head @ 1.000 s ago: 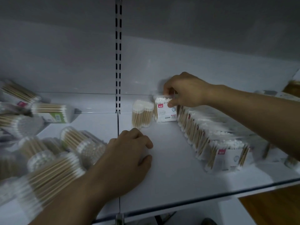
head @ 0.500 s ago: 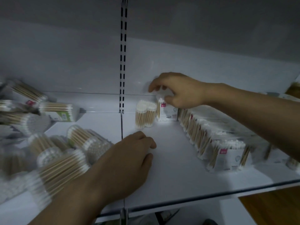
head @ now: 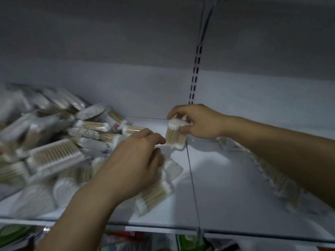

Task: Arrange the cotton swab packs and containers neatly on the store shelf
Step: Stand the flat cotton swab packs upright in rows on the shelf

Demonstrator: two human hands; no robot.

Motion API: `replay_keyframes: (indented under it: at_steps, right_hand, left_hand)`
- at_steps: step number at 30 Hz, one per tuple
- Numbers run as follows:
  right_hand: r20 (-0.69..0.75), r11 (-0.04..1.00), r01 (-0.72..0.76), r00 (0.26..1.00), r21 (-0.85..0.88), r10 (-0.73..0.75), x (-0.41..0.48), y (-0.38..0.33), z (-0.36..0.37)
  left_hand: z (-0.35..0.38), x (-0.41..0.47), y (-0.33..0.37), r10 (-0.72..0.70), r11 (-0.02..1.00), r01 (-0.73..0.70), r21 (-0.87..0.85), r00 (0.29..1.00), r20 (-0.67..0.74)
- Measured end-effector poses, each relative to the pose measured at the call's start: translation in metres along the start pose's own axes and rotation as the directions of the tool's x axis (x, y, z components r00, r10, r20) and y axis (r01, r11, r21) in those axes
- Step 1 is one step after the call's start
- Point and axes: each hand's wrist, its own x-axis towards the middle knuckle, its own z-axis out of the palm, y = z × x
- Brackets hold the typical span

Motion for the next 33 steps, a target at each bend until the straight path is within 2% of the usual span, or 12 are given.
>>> replay_keyframes:
  at_steps: [5,8,12,16,20,23,26,28,30,33]
  right_hand:
    - [0.057,1.0,-0.01,0.998,0.017,0.009,0.009,-0.012,0.018]
    - [0.048,0.997,-0.012,0.999,-0.072,0.015,0.015,-0.019,0.013]
    - [-0.088,0.991,0.135,0.987,-0.01,-0.135,0.031,-0.056,0.012]
    - [-0.145,0.96,0.278,0.95,-0.019,-0.278,0.076,-0.102,0.03]
    - [-0.158,0.945,0.31,0.933,-0.104,-0.323,0.132,-0.127,0.05]
    - [-0.2,0.936,0.302,0.92,-0.183,-0.336,0.156,-0.127,0.057]
    - [-0.302,0.935,0.346,0.885,-0.083,-0.355,0.152,-0.119,0.05]
    - [-0.357,0.92,0.386,0.871,0.073,-0.337,0.139,-0.119,0.036]
    - [-0.3,0.861,0.437,0.884,0.26,-0.358,0.122,-0.129,0.019]
    - [-0.141,0.693,0.487,0.858,0.532,-0.494,0.101,-0.148,0.007]
  left_hand:
    - [-0.02,-0.014,-0.019,-0.099,0.992,0.104,0.067,0.992,-0.075]
    - [-0.028,-0.023,-0.028,-0.161,0.982,0.17,0.078,0.98,-0.116]
    - [-0.042,-0.032,-0.038,-0.224,0.965,0.248,0.086,0.95,-0.219]
    - [-0.055,-0.041,-0.052,-0.317,0.933,0.354,0.058,0.89,-0.326]
    - [-0.059,-0.049,-0.065,-0.355,0.919,0.394,0.004,0.832,-0.427]
    - [-0.06,-0.048,-0.071,-0.337,0.934,0.353,-0.062,0.81,-0.48]
    - [-0.061,-0.048,-0.073,-0.306,0.95,0.284,-0.126,0.786,-0.536]
    - [-0.062,-0.05,-0.074,-0.331,0.944,0.244,-0.224,0.732,-0.596]
    - [-0.064,-0.051,-0.073,-0.351,0.933,0.189,-0.307,0.671,-0.653]
    - [-0.066,-0.051,-0.07,-0.363,0.926,0.194,-0.323,0.686,-0.63]
